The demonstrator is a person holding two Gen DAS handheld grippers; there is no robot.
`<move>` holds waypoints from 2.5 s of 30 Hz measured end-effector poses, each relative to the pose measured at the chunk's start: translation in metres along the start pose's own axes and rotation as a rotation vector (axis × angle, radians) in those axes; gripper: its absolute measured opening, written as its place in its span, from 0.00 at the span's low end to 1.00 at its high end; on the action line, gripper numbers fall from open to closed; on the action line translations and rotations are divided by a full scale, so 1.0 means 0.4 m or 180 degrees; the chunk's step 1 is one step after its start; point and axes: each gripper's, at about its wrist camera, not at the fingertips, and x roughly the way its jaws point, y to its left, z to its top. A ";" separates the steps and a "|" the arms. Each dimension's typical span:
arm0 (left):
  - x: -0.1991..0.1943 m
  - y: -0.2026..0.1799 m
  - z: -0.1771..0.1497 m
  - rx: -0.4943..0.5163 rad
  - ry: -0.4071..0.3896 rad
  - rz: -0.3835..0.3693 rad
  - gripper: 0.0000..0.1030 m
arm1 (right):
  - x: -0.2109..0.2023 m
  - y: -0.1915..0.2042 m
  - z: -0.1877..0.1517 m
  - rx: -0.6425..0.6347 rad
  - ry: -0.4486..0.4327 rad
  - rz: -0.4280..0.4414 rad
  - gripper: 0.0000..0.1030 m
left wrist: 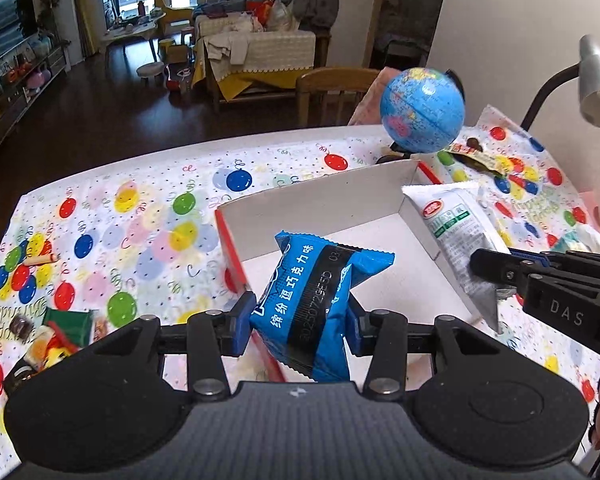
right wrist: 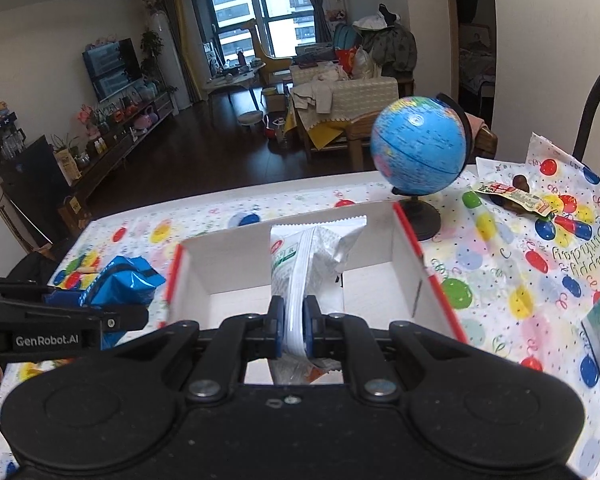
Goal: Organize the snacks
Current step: 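Carry both packets over the red box and open both tools to drop them, then withdraw both tools from the box back toward the snack pile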
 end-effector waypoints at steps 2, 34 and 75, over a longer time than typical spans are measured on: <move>0.034 -0.011 0.011 -0.0002 0.0042 0.0017 0.43 | 0.017 -0.031 0.005 0.0015 0.0037 0.0005 0.08; 0.282 -0.103 -0.014 0.0269 0.0714 0.0193 0.53 | 0.213 -0.122 -0.059 0.0085 0.0662 0.0153 0.15; -0.151 0.117 -0.120 0.0108 -0.0207 -0.0059 0.75 | -0.137 0.154 -0.083 -0.0044 -0.0230 0.0071 0.92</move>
